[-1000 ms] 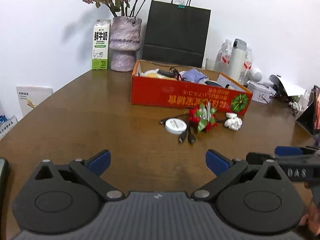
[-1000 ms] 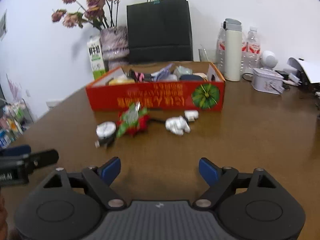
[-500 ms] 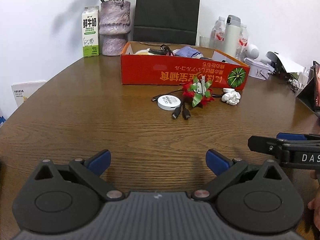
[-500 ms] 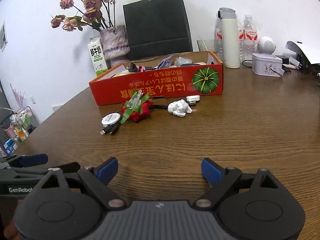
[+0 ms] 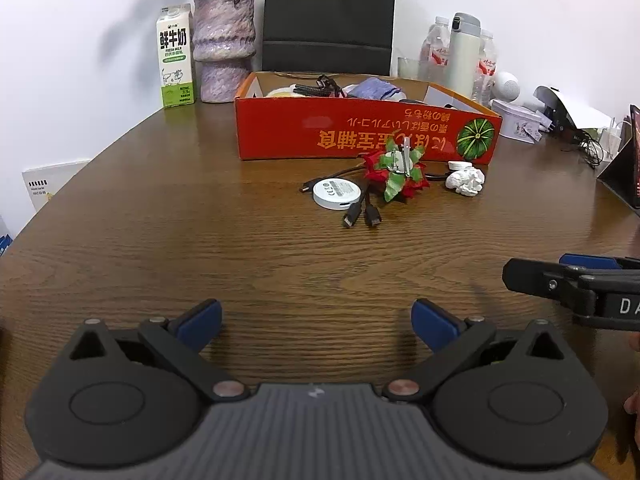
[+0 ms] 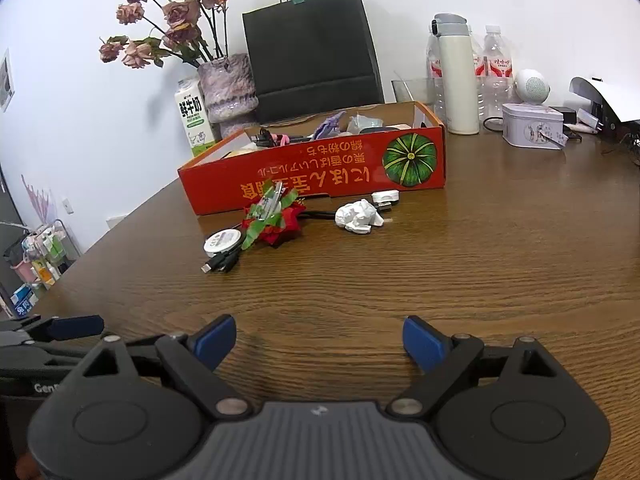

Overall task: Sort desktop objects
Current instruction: 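Move both grippers back over the remaining items on the table, then grasp the red-green wrapped item with the right gripper while the left grasps the white puck, then drop the wrapped item and white puck into the box with both grippers, then grasp the white earbuds with the right gripper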

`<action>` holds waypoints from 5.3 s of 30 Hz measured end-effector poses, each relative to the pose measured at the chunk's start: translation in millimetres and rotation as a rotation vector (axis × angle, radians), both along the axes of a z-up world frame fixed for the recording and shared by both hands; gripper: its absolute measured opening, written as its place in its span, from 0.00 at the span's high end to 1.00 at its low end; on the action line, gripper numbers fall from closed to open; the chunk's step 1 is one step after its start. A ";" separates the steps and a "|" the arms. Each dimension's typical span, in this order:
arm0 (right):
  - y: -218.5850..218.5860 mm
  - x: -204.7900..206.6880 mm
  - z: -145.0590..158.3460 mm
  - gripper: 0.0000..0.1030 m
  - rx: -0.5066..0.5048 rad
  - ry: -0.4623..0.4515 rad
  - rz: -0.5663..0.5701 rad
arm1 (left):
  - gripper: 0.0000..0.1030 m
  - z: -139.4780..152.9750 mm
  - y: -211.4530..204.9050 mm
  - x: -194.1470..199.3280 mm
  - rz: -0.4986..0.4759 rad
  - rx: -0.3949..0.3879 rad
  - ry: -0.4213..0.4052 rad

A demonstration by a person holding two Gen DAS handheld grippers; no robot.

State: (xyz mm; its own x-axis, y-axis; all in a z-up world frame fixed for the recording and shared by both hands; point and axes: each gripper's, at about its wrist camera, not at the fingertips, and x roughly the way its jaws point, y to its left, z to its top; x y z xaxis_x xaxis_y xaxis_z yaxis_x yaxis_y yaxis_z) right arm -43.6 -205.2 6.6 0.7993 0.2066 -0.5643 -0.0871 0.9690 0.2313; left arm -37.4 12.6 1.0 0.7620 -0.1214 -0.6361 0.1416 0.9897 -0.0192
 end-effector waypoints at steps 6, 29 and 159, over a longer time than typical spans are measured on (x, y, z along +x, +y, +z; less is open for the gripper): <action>-0.1 0.3 -0.6 0.12 0.004 0.002 -0.001 | 0.00 0.3 -1.8 -0.6 0.000 0.007 -0.005; 39.9 155.4 11.7 0.65 -0.036 0.113 0.156 | 0.31 12.7 4.7 95.1 -0.012 -0.098 -0.034; 16.9 -8.3 2.5 0.18 -0.085 0.023 0.004 | 0.00 0.9 8.1 -1.7 -0.014 -0.062 -0.008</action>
